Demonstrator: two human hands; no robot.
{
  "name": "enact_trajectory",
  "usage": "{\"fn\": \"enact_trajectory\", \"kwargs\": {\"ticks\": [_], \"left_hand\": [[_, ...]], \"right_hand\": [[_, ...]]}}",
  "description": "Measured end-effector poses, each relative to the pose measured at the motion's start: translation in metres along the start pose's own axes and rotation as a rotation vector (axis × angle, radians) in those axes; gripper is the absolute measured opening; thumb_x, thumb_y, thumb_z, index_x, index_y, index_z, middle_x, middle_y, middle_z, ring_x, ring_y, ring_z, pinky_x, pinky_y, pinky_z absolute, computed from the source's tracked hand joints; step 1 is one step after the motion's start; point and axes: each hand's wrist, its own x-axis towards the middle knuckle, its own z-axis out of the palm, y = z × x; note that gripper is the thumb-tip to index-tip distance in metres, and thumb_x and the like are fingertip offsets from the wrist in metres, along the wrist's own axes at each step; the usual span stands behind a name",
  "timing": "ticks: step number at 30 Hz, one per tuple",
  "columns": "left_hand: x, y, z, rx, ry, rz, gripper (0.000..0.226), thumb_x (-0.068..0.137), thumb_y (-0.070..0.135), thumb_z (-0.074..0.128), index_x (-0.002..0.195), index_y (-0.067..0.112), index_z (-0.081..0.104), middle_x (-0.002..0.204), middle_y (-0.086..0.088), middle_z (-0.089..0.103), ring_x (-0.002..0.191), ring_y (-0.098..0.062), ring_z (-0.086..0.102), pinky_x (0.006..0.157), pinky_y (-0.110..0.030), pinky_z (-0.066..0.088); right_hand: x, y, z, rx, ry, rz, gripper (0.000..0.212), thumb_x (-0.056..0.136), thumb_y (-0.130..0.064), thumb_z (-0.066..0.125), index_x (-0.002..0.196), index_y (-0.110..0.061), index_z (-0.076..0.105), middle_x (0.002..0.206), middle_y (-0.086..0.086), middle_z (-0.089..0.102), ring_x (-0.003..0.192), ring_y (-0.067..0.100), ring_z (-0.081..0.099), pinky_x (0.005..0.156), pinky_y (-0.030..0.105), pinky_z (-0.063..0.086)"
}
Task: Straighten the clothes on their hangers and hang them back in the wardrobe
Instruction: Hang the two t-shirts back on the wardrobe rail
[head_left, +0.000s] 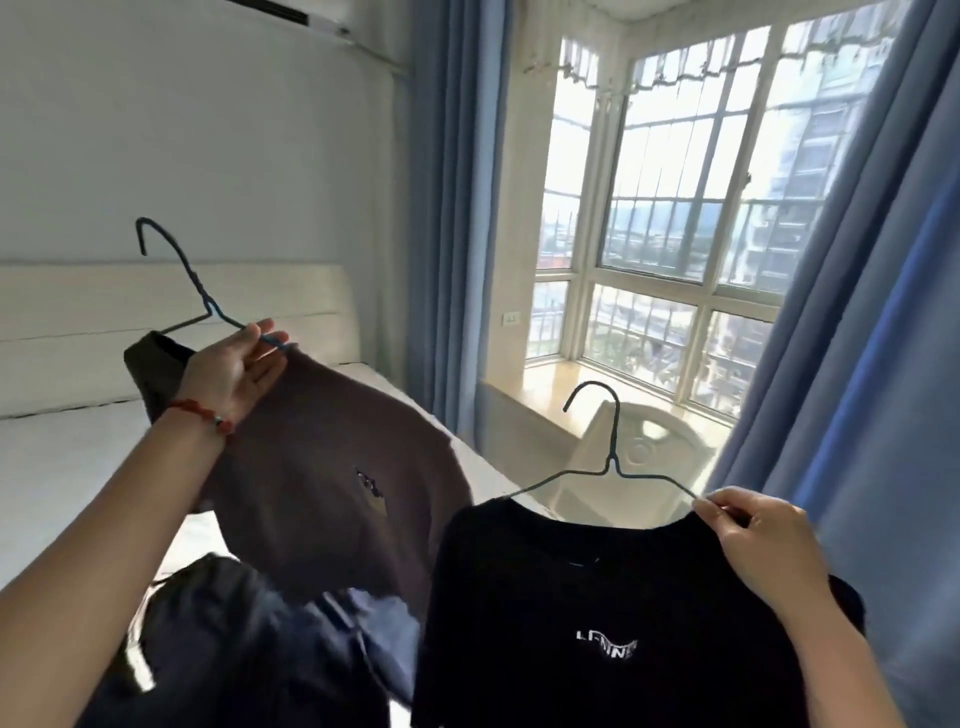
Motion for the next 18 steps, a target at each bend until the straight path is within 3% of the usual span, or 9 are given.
{"fn": "enact_trajectory", "kwargs": {"ticks": [2,5,8,10,15,18], "left_hand": [[-0.031,0.02,-0.032,0.015,0.071,0.04,0.047,0.099,0.023,0.034,0.068,0.02,0.07,0.051,0.015,0.067,0.052,0.004,0.065,0.062,-0.012,0.05],[-0.088,0.045,-0.077,0.062,0.164,0.086,0.048,0.098,0.022,0.035,0.067,0.021,0.071,0.047,0.014,0.065,0.048,0.004,0.063,0.05,-0.007,0.05],[-0.145,0.065,-0.118,0.13,0.268,0.128,0.062,0.098,0.019,0.037,0.048,0.031,0.072,0.043,0.013,0.062,0.043,0.005,0.06,0.045,-0.006,0.047],[-0.182,0.083,-0.144,0.142,0.355,0.155,0.062,0.097,0.017,0.039,0.045,0.03,0.071,0.04,0.012,0.06,0.039,0.003,0.058,0.043,-0.008,0.047],[-0.265,0.129,-0.207,0.133,0.505,0.225,0.049,0.094,0.01,0.045,0.055,0.014,0.074,0.042,0.008,0.059,0.039,-0.001,0.055,0.044,-0.012,0.048],[-0.309,0.148,-0.249,0.209,0.567,0.189,0.027,0.093,0.01,0.046,0.09,-0.004,0.069,0.043,0.007,0.057,0.042,-0.004,0.053,0.056,-0.016,0.045]], "right_hand": [[-0.012,-0.007,0.004,0.005,-0.027,-0.038,0.01,0.084,-0.026,0.064,0.079,-0.027,0.072,0.074,0.0,0.069,0.084,0.027,0.061,0.072,0.036,0.047],[-0.031,-0.022,0.016,0.027,-0.104,-0.076,0.012,0.085,-0.03,0.062,0.084,-0.026,0.073,0.086,0.004,0.073,0.091,0.03,0.062,0.072,0.034,0.043],[-0.054,-0.05,0.031,0.067,-0.197,-0.107,0.013,0.085,-0.033,0.06,0.086,-0.028,0.072,0.095,0.006,0.072,0.096,0.032,0.06,0.077,0.035,0.043],[-0.073,-0.075,0.04,0.1,-0.241,-0.123,0.014,0.086,-0.034,0.06,0.089,-0.027,0.072,0.099,0.008,0.07,0.098,0.033,0.059,0.079,0.035,0.042],[-0.125,-0.136,0.059,0.254,-0.328,-0.153,0.013,0.084,-0.032,0.062,0.086,-0.025,0.072,0.098,0.008,0.07,0.096,0.032,0.059,0.077,0.035,0.044],[-0.156,-0.174,0.068,0.302,-0.398,-0.171,0.015,0.085,-0.032,0.06,0.088,-0.024,0.072,0.097,0.009,0.068,0.097,0.033,0.058,0.074,0.033,0.041]]}}
